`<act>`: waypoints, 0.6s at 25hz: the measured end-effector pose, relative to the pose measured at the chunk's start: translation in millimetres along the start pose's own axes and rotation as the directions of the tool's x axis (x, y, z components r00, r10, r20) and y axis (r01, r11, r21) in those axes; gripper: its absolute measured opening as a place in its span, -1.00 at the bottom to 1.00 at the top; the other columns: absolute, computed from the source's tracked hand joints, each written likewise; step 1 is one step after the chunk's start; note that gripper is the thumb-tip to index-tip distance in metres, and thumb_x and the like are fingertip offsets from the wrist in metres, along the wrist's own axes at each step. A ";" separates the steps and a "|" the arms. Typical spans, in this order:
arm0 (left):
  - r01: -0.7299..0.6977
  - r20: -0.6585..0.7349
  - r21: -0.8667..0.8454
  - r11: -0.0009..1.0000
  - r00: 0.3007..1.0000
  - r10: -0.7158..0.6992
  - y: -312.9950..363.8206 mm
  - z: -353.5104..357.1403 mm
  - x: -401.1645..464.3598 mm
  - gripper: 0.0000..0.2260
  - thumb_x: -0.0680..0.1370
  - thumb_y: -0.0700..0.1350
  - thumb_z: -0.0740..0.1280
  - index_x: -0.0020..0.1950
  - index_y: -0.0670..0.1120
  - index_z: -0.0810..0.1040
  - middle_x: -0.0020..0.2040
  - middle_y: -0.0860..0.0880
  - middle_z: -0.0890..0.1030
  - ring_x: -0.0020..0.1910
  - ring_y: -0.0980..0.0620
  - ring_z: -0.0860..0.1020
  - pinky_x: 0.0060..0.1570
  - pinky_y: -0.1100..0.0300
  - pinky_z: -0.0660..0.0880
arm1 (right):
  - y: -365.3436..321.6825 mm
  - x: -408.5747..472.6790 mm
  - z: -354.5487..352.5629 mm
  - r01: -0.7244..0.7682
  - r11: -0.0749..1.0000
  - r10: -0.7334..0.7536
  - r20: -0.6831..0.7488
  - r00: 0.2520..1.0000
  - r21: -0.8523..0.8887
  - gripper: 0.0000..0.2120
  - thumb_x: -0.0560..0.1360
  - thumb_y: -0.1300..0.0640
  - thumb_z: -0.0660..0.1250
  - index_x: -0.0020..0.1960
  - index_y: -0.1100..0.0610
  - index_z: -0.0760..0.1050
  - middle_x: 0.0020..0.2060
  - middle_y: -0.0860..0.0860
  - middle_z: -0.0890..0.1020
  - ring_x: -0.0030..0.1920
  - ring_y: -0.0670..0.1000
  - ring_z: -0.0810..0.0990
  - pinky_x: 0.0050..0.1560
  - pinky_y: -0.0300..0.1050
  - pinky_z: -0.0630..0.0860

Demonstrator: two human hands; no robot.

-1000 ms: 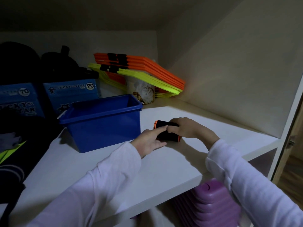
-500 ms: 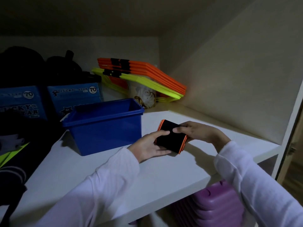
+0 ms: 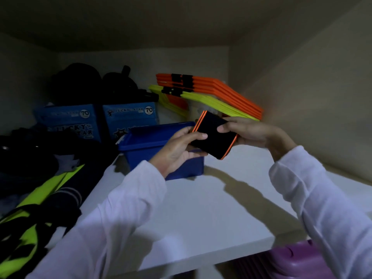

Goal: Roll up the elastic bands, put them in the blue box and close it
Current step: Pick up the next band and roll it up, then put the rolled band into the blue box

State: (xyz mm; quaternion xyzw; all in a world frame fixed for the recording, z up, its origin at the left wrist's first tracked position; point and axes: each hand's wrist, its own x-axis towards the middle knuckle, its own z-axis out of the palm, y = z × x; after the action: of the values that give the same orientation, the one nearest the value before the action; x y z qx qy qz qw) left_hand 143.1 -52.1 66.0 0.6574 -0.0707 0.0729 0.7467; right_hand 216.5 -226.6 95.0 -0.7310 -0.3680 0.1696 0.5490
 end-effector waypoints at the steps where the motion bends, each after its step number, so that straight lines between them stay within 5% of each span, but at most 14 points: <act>1: -0.028 -0.024 -0.002 1.000 0.999 0.028 5.5 -8.7 -1.3 -0.86 0.51 -0.28 0.26 0.02 -0.10 0.47 -0.04 -0.12 0.57 -0.03 -0.07 0.56 -0.17 0.13 0.62 | -6.8 8.7 5.5 0.022 1.000 -0.022 0.017 1.000 0.009 -0.88 0.54 0.20 0.19 -0.02 0.05 0.49 -0.14 0.01 0.62 -0.17 -0.09 0.64 -0.13 -0.27 0.61; 5: -0.086 -0.122 0.022 0.996 0.989 0.088 22.0 -39.1 -6.1 -0.85 0.52 -0.27 0.26 0.06 -0.13 0.47 0.00 -0.14 0.58 0.04 -0.07 0.55 0.06 0.02 0.55 | -26.0 45.7 24.4 0.069 0.997 -0.068 0.065 0.996 -0.014 -0.84 0.52 0.18 0.27 0.09 0.15 0.46 -0.17 0.04 0.57 -0.20 -0.03 0.59 -0.18 -0.21 0.60; 9: -0.071 -0.289 0.274 0.959 0.945 0.153 31.2 -63.2 -7.8 -0.88 0.51 -0.14 0.32 0.03 -0.10 0.53 0.00 -0.08 0.59 0.01 -0.02 0.55 0.06 0.13 0.54 | -33.5 77.0 35.5 0.090 0.995 -0.085 0.095 0.992 -0.053 -0.82 0.49 0.16 0.31 0.03 0.22 0.55 -0.19 0.08 0.62 -0.14 0.03 0.63 -0.02 -0.03 0.62; 12: -0.064 -0.412 0.429 0.901 0.874 0.259 32.0 -80.2 -6.4 -0.89 0.52 -0.03 0.31 -0.03 -0.04 0.55 -0.10 0.03 0.56 -0.07 0.06 0.51 0.03 0.17 0.47 | -33.6 98.2 40.4 0.114 0.991 -0.116 -0.025 0.993 -0.073 -0.92 0.47 0.13 0.32 -0.11 0.14 0.53 -0.27 0.03 0.59 -0.22 0.00 0.60 -0.16 -0.10 0.61; 15: 0.005 -0.488 0.638 0.770 0.777 0.399 30.1 -99.9 -1.4 -0.83 0.54 -0.05 0.28 0.00 -0.10 0.60 -0.12 0.08 0.55 -0.10 0.12 0.48 -0.02 0.23 0.35 | -29.7 123.0 41.5 0.088 0.985 -0.114 -0.172 0.978 -0.151 -0.83 0.46 0.12 0.33 0.02 0.17 0.50 -0.14 0.09 0.57 -0.13 0.06 0.58 -0.16 -0.12 0.56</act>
State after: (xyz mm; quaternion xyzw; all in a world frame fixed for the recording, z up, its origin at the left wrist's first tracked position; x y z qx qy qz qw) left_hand 136.6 50.8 82.4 0.7910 0.1231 0.3773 0.4656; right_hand 261.6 -105.6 127.7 -0.7612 -0.3646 0.0480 0.5342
